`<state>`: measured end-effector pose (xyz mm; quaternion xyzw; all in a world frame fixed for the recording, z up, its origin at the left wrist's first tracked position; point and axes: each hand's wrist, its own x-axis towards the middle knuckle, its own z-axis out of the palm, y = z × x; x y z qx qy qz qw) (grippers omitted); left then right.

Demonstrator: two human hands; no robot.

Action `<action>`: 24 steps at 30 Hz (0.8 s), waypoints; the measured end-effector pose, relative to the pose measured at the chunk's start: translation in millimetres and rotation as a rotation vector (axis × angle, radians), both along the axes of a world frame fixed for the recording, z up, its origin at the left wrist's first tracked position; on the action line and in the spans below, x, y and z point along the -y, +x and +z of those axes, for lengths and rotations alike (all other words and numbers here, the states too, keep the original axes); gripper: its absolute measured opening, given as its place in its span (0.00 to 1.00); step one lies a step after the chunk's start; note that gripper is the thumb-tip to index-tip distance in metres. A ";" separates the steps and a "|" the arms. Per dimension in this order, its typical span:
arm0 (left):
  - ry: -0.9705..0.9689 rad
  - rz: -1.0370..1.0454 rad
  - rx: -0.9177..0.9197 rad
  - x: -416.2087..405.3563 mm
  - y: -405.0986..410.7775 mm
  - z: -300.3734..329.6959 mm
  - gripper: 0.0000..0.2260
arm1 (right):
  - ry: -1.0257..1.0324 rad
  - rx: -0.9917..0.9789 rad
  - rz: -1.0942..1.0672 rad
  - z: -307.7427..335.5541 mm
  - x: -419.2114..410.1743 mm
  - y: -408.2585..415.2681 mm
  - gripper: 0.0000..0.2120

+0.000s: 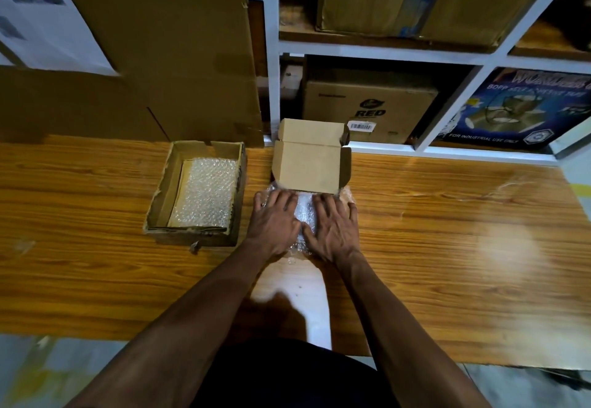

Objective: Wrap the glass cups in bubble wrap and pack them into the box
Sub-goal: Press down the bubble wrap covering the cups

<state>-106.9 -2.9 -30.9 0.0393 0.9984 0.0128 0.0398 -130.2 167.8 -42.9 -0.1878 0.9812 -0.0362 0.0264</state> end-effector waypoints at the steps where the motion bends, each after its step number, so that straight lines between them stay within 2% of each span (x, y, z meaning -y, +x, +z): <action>1: -0.004 0.004 0.010 0.8 -1.9 -0.3 0.34 | 0.006 -0.001 -0.001 0.0 -0.2 -1.3 0.37; 11: -0.054 -0.015 0.018 1.9 -7.3 7.4 0.30 | -0.005 -0.031 -0.008 -3.0 -0.9 -10.3 0.37; 16: -0.041 -0.015 0.018 8.4 -7.2 1.4 0.30 | 0.019 -0.022 -0.014 -2.4 -1.1 -7.4 0.40; 24: 0.011 0.004 0.062 11.2 -14.0 2.7 0.28 | 0.034 -0.023 -0.014 2.8 -0.3 -12.0 0.35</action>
